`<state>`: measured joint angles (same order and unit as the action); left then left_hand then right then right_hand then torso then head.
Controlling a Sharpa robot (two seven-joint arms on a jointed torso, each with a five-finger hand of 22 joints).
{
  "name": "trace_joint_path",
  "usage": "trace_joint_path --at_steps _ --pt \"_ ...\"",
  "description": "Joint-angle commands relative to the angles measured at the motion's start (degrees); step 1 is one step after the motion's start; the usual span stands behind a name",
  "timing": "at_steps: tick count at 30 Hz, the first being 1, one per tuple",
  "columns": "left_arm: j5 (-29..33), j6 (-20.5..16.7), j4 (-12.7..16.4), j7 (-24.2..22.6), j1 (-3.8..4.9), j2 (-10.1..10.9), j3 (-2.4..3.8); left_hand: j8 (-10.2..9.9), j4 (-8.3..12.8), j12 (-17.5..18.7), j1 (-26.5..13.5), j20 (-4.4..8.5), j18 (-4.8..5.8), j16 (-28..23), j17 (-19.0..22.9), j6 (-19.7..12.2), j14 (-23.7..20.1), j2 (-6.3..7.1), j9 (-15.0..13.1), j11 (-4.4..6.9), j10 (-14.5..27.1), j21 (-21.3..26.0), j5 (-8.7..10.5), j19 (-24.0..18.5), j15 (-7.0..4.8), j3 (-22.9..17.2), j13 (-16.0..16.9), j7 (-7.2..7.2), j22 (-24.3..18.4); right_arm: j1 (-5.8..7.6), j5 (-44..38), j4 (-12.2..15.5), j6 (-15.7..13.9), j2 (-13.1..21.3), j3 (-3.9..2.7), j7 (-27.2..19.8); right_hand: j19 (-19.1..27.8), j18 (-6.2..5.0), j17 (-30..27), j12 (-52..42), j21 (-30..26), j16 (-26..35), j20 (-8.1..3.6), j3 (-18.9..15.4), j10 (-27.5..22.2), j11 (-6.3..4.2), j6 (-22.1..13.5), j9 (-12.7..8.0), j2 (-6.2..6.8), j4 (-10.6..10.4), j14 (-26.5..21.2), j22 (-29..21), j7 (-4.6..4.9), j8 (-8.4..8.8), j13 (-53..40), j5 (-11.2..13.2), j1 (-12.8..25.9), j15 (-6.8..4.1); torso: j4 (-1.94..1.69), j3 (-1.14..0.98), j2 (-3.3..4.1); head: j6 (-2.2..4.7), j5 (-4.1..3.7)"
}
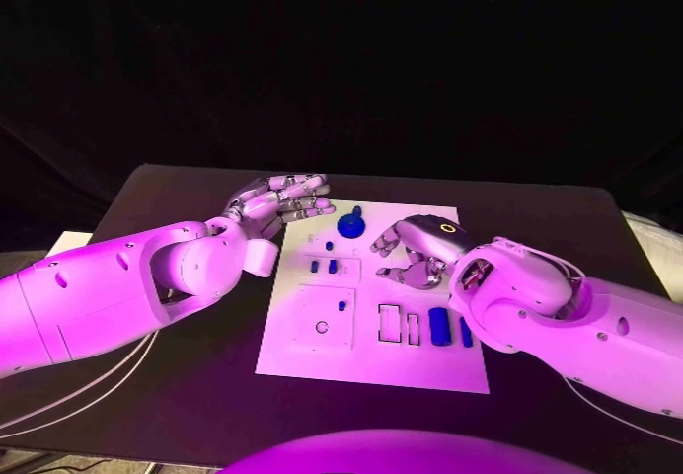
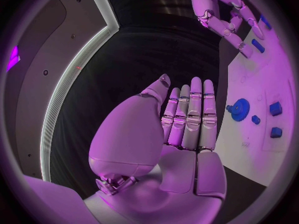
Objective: Assemble the parts on the task board
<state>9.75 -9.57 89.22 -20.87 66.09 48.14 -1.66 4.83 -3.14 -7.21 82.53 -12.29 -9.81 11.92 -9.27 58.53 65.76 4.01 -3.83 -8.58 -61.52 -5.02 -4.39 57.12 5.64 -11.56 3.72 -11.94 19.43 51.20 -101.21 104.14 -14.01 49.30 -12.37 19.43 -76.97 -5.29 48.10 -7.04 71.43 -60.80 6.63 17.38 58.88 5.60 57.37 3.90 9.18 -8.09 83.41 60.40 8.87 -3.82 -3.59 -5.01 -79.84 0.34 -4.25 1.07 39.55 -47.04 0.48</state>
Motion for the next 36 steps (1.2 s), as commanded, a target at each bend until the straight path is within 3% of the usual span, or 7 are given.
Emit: trace_joint_path --at_steps 1,2,5,11,23,31,36 --pt "-0.4 0.96 0.09 -0.17 -0.02 -0.1 0.03 -0.35 -0.27 0.29 -0.7 0.14 -0.73 -0.4 0.06 -0.1 0.47 0.23 0.03 -0.3 0.08 -0.31 -0.16 0.39 0.14 -0.02 0.02 -0.28 -0.1 0.59 1.23 -0.41 2.77 1.44 -0.09 1.18 -0.17 -0.96 -0.22 1.48 -0.36 0.37 -1.53 -1.91 -2.87 -0.65 -1.6 -0.23 0.99 -0.27 0.13 -0.19 -1.11 0.28 0.06 -1.04 -0.04 -1.82 0.11 0.1 -0.07 0.32 -0.33" --pt "-0.4 1.0 0.11 -0.19 -0.02 -0.12 0.03 -0.35 -0.27 0.29 -0.71 0.14 -0.73 -0.4 0.06 -0.1 0.47 0.24 0.03 -0.3 0.08 -0.31 -0.16 0.39 0.14 -0.02 0.02 -0.28 -0.1 0.8 1.31 -0.69 3.54 2.09 -0.15 1.08 -0.27 -0.98 -0.26 2.22 -0.49 0.46 -2.44 -3.88 -4.43 -1.67 -2.65 -0.2 0.89 -0.7 0.27 -0.35 -2.04 0.26 0.0 -1.18 -0.25 -2.65 0.13 0.12 -0.08 0.38 -0.38" --pt "-0.4 0.97 0.14 -0.19 -0.06 -0.11 0.03 -0.44 -0.27 0.31 -0.78 0.13 -0.73 -0.47 0.07 -0.3 0.52 0.32 0.06 -0.31 0.12 -0.31 -0.16 0.4 0.16 0.03 0.03 -0.29 -0.21 1.04 0.94 -1.42 5.43 3.37 -0.23 0.89 -0.46 -0.94 -0.64 2.62 -0.78 0.87 -3.0 -8.38 -5.7 -1.77 -3.58 -0.1 0.38 -1.87 0.49 -0.58 -2.26 0.19 -0.12 -1.21 -1.89 -2.89 0.2 0.05 -0.07 0.52 -0.35" --pt "-0.4 1.05 0.1 -0.2 -0.24 -0.14 0.02 -0.55 -0.28 0.32 -0.85 0.12 -0.73 -0.53 0.07 -0.53 0.56 0.34 0.09 -0.32 0.15 -0.3 -0.17 0.43 0.16 0.05 0.03 -0.3 -0.32 0.7 -0.71 -2.1 7.07 3.95 -0.19 0.98 -0.56 -0.89 -0.99 2.6 -1.01 1.2 -2.93 -10.35 -6.28 -1.74 -2.71 0.04 -0.26 -3.13 0.61 -0.75 -2.46 -0.04 -0.11 -1.26 -3.87 -2.92 0.1 0.12 -0.08 0.7 -0.67" --pt "-0.4 1.14 0.05 -0.15 -0.56 -0.13 0.02 -0.57 -0.29 0.33 -0.87 0.12 -0.73 -0.55 0.07 -0.58 0.58 0.34 0.09 -0.32 0.16 -0.3 -0.17 0.43 0.16 0.06 0.03 -0.3 -0.35 0.05 -1.42 -2.56 8.36 3.27 -0.04 0.43 -0.64 -0.87 -1.46 0.69 -1.36 1.61 -2.69 -9.71 -2.5 -1.47 0.43 0.13 -2.3 -3.36 0.73 -0.98 -2.28 -0.25 -0.27 -2.64 -5.87 -2.56 0.11 0.17 -0.02 0.59 -0.66" --pt "-0.4 1.22 0.01 -0.15 -0.6 -0.19 0.03 -0.57 -0.29 0.33 -0.87 0.12 -0.73 -0.55 0.07 -0.58 0.58 0.34 0.09 -0.32 0.16 -0.3 -0.17 0.43 0.16 0.06 0.03 -0.3 -0.35 -0.21 -1.43 -3.21 8.49 2.61 0.06 0.32 -1.21 -0.68 -0.92 -1.57 -0.63 0.97 -1.31 -5.25 5.4 -1.44 4.15 0.27 -5.42 -3.04 0.82 0.07 -1.83 -0.64 -0.07 0.9 -8.07 -1.16 0.04 0.12 -0.06 0.47 -0.77" --pt "-0.4 1.25 0.02 -0.09 -0.61 -0.14 0.03 -0.57 -0.29 0.33 -0.87 0.12 -0.73 -0.55 0.07 -0.58 0.58 0.34 0.09 -0.32 0.16 -0.3 -0.17 0.43 0.16 0.06 0.03 -0.3 -0.35 -0.3 -1.81 -3.55 8.65 2.49 0.08 0.69 -1.37 -0.64 -0.65 -1.13 -0.33 0.66 -1.45 -2.98 6.85 -1.68 5.5 0.33 -5.49 -2.79 0.81 0.48 -1.84 -0.76 0.04 1.34 -8.69 -1.32 0.06 0.13 -0.07 0.34 -0.8"
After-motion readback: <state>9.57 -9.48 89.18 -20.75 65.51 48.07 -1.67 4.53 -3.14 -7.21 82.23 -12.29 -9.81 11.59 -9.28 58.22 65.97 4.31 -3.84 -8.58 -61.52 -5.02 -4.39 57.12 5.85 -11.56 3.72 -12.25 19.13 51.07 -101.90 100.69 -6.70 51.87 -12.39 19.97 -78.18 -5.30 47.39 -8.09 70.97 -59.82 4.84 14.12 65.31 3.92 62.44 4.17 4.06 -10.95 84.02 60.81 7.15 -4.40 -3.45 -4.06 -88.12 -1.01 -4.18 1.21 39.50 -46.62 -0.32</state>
